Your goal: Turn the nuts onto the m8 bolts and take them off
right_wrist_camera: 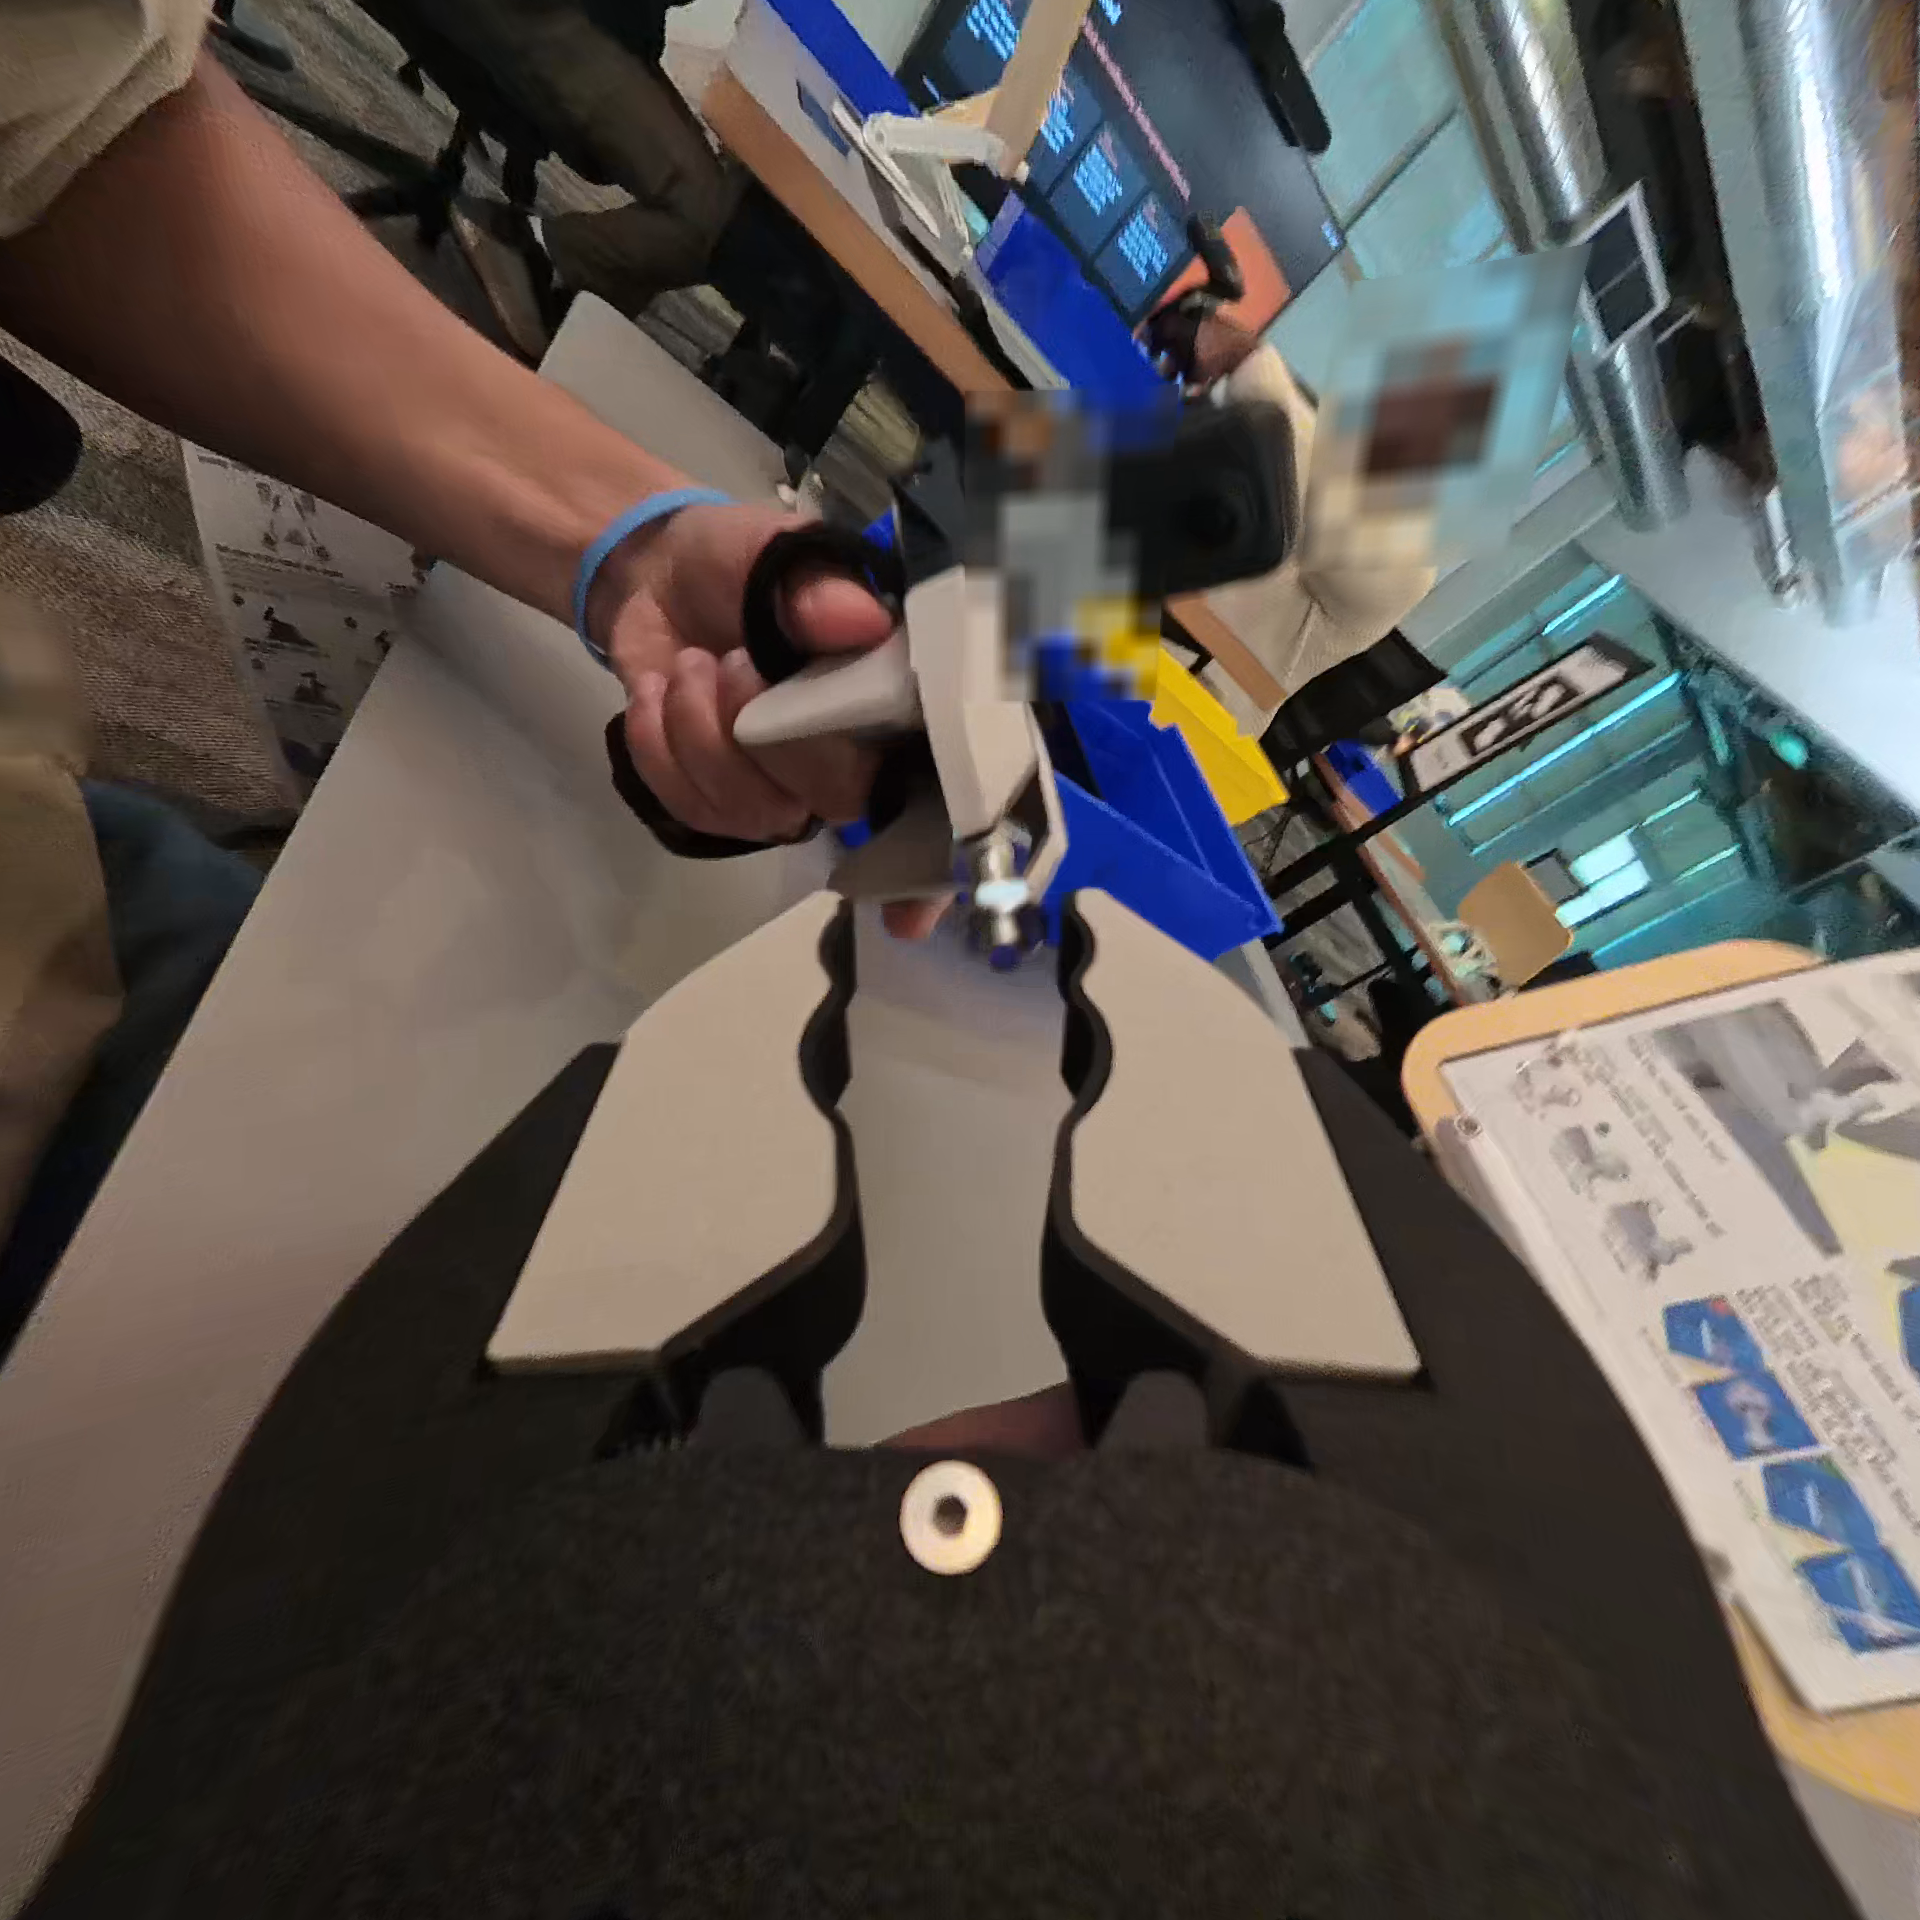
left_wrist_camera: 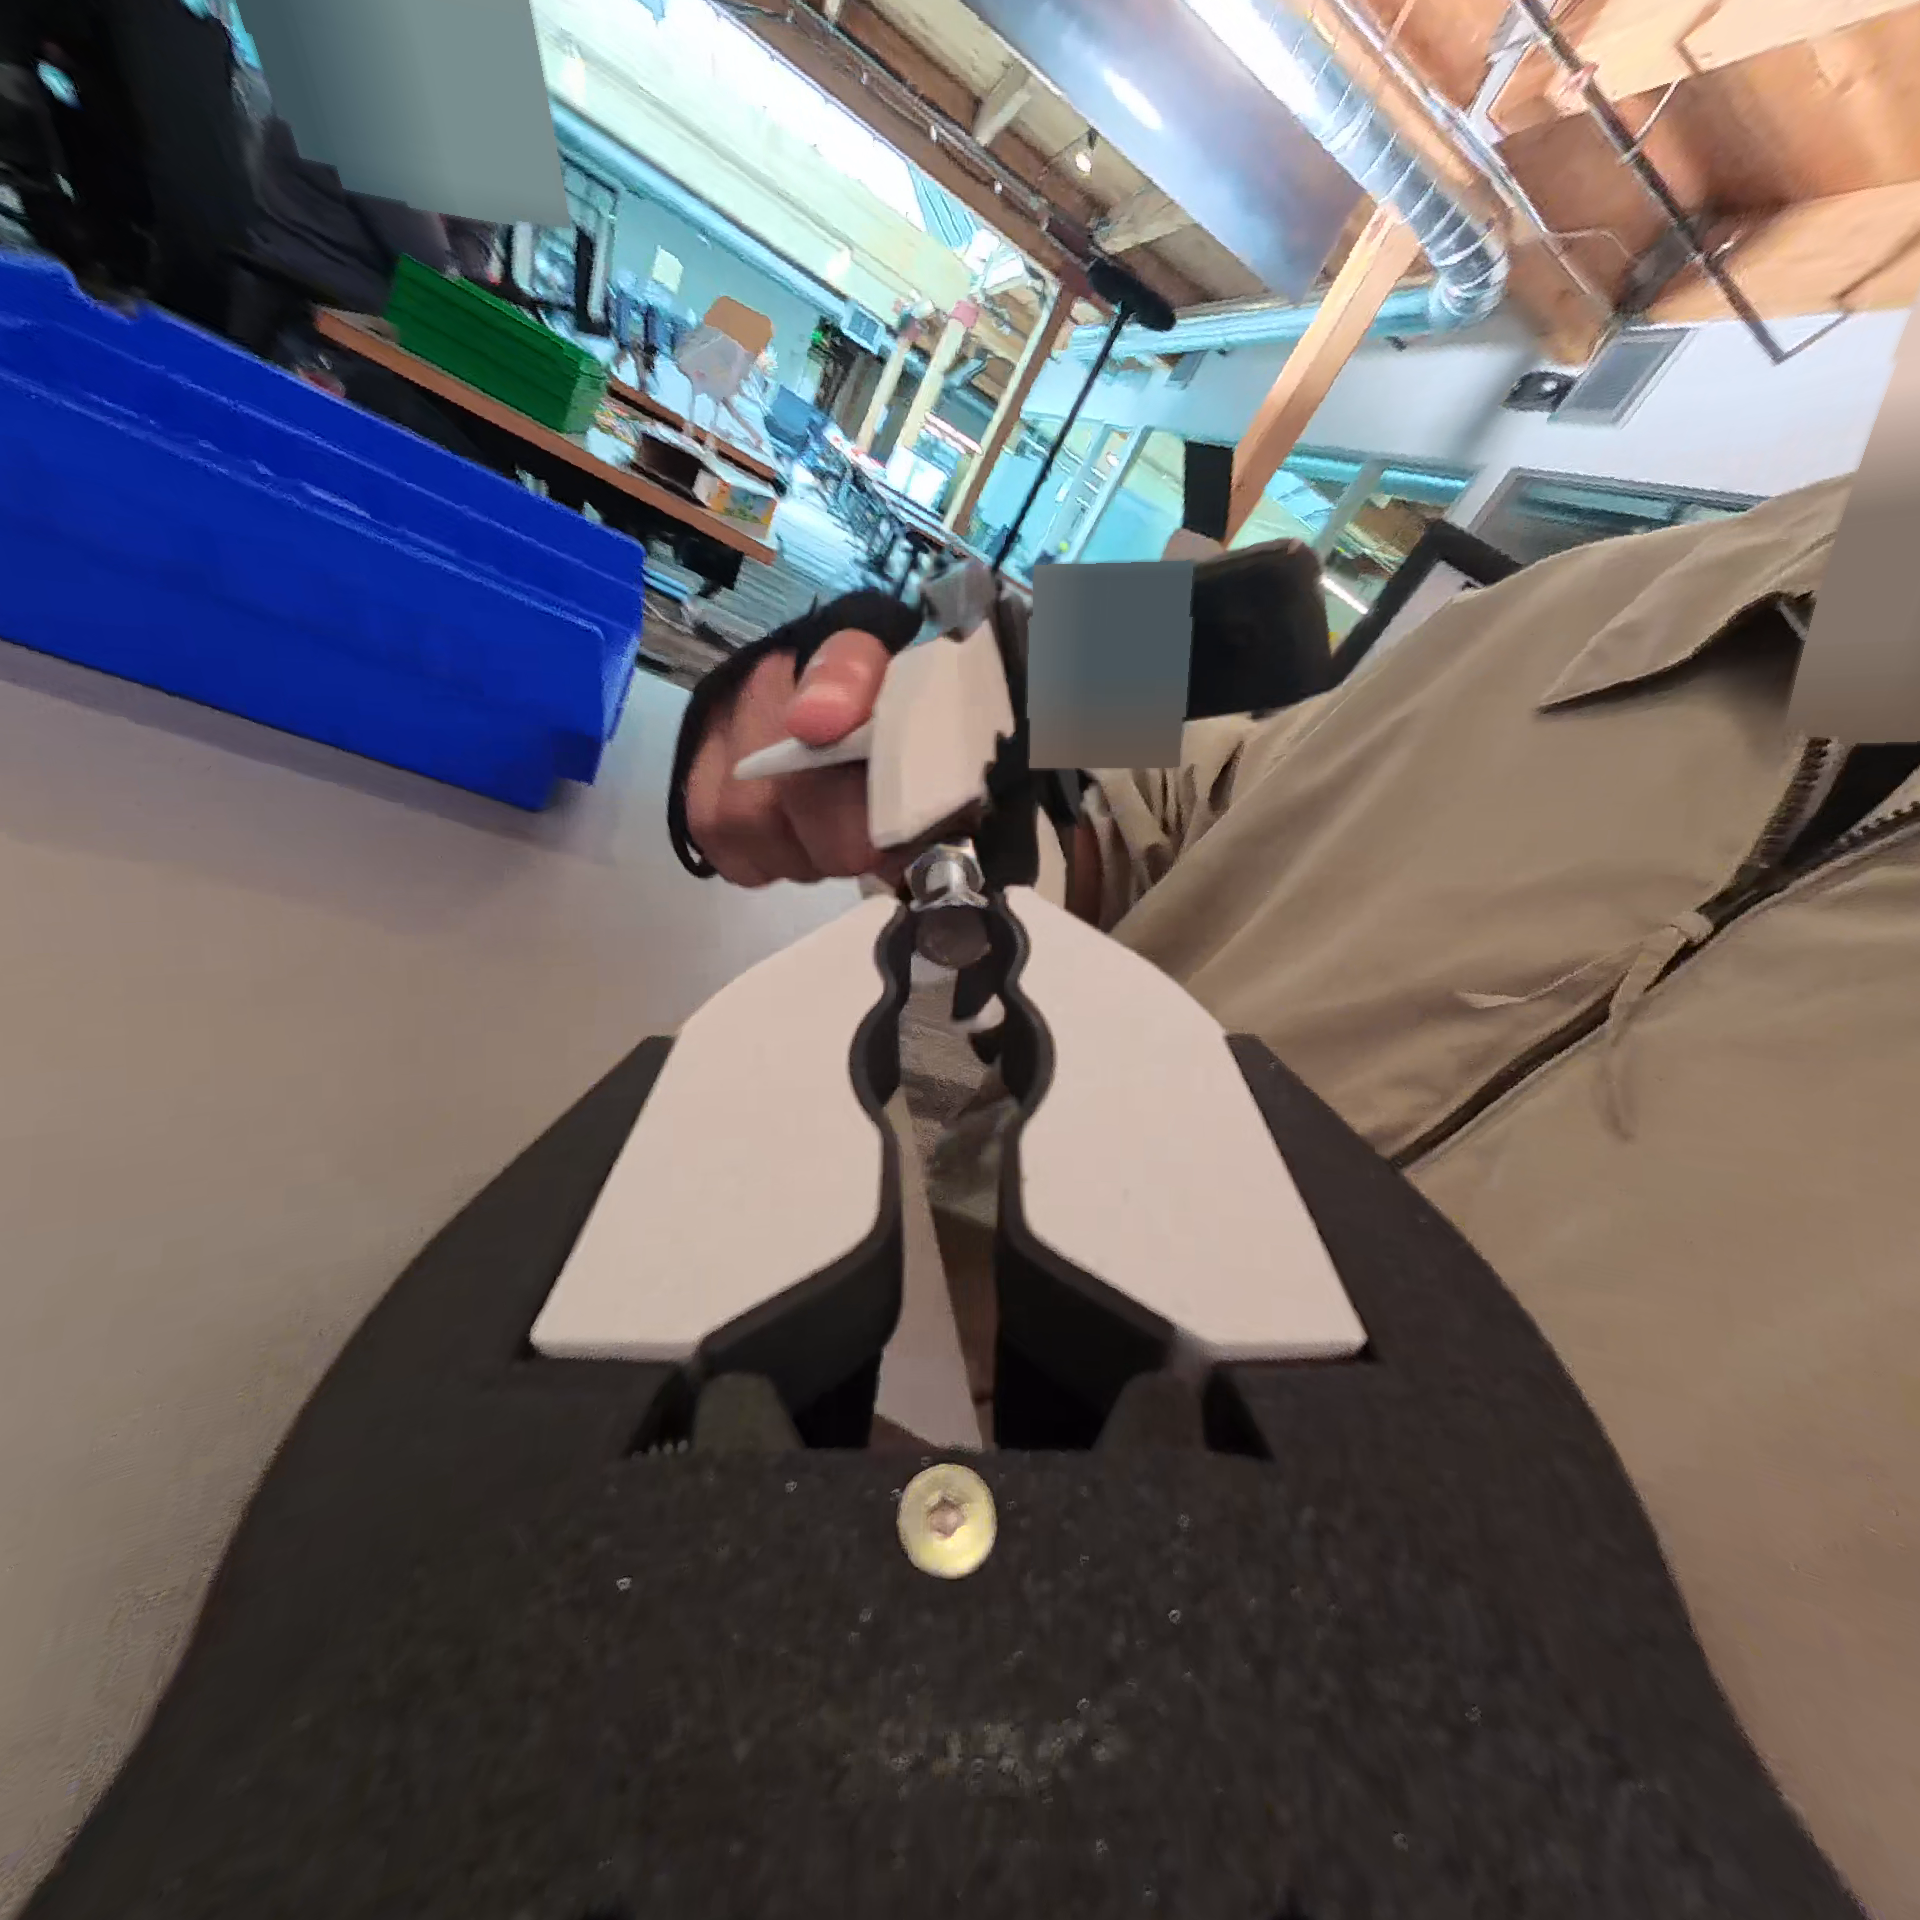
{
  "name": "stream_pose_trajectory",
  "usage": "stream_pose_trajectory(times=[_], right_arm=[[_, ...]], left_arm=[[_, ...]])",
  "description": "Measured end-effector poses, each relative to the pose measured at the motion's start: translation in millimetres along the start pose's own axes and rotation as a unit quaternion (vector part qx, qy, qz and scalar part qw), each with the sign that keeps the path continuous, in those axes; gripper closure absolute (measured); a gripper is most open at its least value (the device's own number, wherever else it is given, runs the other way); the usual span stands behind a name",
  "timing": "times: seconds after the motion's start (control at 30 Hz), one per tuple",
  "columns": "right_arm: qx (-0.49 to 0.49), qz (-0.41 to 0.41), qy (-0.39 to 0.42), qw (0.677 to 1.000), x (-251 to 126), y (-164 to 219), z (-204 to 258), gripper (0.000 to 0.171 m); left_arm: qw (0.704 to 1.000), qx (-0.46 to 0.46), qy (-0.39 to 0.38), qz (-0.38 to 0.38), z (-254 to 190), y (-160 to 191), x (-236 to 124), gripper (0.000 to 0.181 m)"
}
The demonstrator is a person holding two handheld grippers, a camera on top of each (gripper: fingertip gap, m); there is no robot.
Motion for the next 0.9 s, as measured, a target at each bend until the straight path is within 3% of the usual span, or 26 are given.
stream_pose_trajectory(times=[0.07, 0.27, 0.4, 0.5, 0.57, 0.67, 0.8, 0.9], right_arm=[[-0.021, 0.001, 0.006, 1.0, -1, -2, -3, 0.156], [0.025, 0.007, -0.03, 0.999, -2, 5, -2, 0.156], [0.077, 0.005, -0.014, 0.997, -11, 16, -8, 0.156], [0.145, 0.019, 0.016, 0.989, -19, 31, -16, 0.156], [0.211, 0.042, 0.054, 0.975, -22, 46, -23, 0.156], [0.316, 0.077, 0.114, 0.939, -27, 70, -24, 0.156], [0.412, 0.091, 0.181, 0.888, -33, 91, -17, 0.156], [0.436, 0.111, 0.221, 0.865, -40, 101, -10, 0.156]], left_arm=[[1.0, -0.003, 0.002, 0.007, 1, 2, 2, 0.167], [1.0, -0.01, -0.017, 0.008, 10, 7, 2, 0.167], [0.998, -0.001, -0.054, -0.038, 21, -3, -14, 0.138], [0.983, 0.039, -0.163, -0.081, 42, -14, -25, 0.129], [0.949, 0.101, -0.28, -0.104, 60, -15, -33, 0.119], [0.865, 0.174, -0.453, -0.125, 85, -18, -47, 0.109], [0.789, 0.167, -0.573, -0.146, 94, -13, -54, 0.103], [0.755, 0.153, -0.623, -0.134, 95, -3, -52, 0.102]])
Point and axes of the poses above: each gripper's, where its closed fingertips meet, x out along the fingers, y out of its underside, z = x × y across the jaws, the point moved 3 cm from there along -x, back along the fingers, and after that the axes turned 15 degrees about -y, right-handed, at the moved point
